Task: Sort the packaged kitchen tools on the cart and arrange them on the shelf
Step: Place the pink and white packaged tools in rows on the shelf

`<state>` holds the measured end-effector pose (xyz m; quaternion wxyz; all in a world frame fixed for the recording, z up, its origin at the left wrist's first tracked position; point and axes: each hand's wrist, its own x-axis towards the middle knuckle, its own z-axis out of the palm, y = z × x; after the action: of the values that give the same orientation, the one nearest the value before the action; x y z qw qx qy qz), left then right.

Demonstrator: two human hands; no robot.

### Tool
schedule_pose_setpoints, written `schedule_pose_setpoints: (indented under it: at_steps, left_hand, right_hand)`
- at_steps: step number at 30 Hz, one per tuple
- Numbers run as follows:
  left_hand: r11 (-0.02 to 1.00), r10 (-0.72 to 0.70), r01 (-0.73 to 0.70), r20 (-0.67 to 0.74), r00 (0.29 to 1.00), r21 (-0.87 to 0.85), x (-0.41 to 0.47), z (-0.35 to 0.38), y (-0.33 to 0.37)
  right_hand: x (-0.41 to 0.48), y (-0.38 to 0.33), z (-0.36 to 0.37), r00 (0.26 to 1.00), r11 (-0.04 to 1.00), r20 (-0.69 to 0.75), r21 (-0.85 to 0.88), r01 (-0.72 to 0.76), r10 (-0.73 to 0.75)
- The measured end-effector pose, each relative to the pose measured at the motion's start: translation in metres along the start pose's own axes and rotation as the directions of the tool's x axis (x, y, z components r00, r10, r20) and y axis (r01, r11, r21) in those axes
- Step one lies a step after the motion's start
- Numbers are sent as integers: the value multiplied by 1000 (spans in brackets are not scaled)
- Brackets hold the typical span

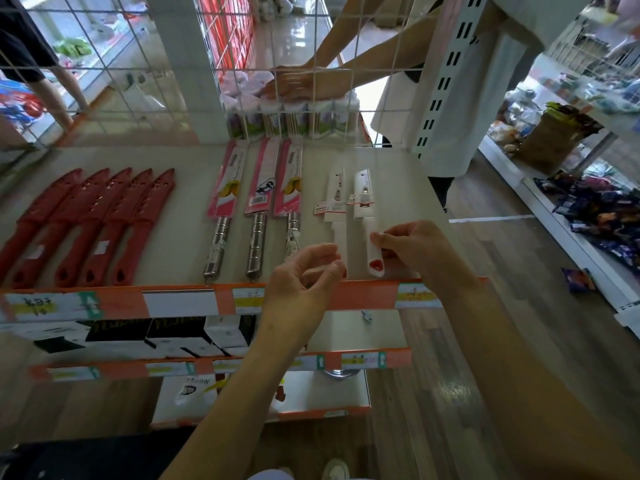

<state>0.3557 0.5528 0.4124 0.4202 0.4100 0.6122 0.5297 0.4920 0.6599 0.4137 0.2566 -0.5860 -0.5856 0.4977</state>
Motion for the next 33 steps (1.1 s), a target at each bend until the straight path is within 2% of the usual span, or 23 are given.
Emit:
schedule_pose_setpoints:
  at_steps: [6, 11, 18, 20, 23, 28, 31, 33]
  left_hand:
    - [998, 2, -3, 15, 1000, 64, 2, 0, -3]
    - [973, 59, -63, 24, 998, 220, 1, 2, -4]
    - [962, 65, -67, 17, 998, 265, 2, 2, -4]
    - [960, 66, -68, 17, 998, 273, 0, 1, -5]
    - [940, 114, -109, 6, 994, 323, -4, -1, -7]
    - [831, 259, -208, -27, 966, 516, -21, -5, -11]
    - [645, 380, -262, -4, 925, 718, -35, -9, -17]
    - [541, 412, -261, 19, 911, 800, -45, -11, -22]
  right_hand:
    - [5, -3, 3, 1000, 997, 14, -79, -6, 7]
    - [7, -3, 6, 992, 943, -15, -312, 116, -127]
    - [0, -2, 8, 945, 788, -20, -557, 261, -327]
    - [-3, -1, 9, 930, 749, -31, -603, 275, -366]
    - [-10, -2, 10, 926, 750, -54, -605, 267, -373]
    - [-25, 1, 15, 918, 702, -52, -662, 263, -393]
    - [-43, 9, 21, 911, 696, -39, -659, 285, -410]
    - [-57, 18, 26, 854, 675, -59, -642, 364, -517]
